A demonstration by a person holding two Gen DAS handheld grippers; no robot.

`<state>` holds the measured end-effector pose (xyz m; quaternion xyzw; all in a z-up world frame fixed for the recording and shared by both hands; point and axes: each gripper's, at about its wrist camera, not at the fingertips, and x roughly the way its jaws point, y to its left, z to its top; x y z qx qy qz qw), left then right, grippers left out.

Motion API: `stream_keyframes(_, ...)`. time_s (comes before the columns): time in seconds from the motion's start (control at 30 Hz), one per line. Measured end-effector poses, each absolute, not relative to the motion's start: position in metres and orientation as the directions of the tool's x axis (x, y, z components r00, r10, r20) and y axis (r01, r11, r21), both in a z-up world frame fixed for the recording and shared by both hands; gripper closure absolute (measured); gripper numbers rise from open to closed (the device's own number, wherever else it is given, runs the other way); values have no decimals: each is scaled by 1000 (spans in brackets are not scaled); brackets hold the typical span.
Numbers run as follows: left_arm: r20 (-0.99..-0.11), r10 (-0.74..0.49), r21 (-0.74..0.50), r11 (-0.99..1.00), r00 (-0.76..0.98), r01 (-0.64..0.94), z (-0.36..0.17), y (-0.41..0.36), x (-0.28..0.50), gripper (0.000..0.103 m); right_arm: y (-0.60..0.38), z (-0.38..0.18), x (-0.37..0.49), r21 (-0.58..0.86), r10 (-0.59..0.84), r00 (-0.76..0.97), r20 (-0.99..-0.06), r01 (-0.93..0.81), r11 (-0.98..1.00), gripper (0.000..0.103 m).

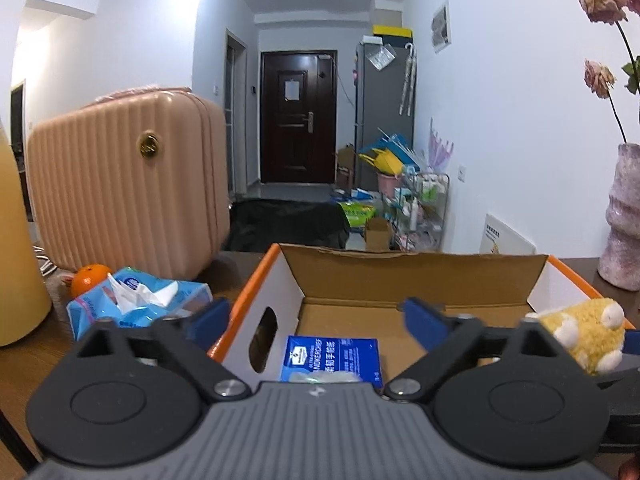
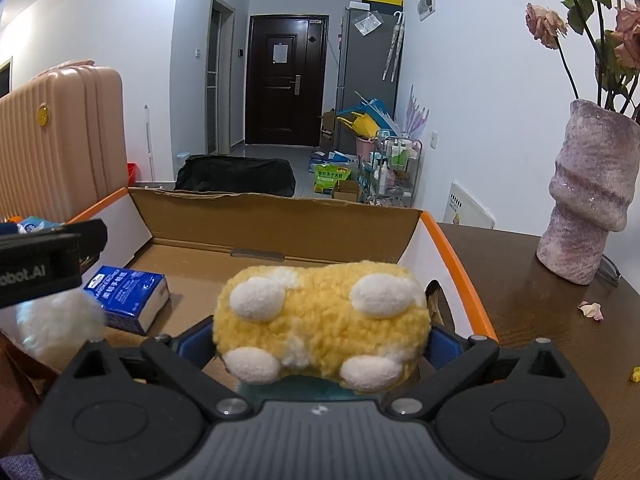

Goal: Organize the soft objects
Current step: 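Open the left tool to drop the mesh sponge while the right tool releases the sheep into the box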

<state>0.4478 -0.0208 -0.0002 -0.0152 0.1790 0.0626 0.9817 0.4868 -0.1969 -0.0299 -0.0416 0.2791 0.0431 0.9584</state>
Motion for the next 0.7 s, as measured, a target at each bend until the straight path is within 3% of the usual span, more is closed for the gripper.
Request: stream_keyframes(0.7,-388,114,-64,987,915,-151,-1,-11,450,0,-195,-26,480,-61,58,856,-514,-103,993,1)
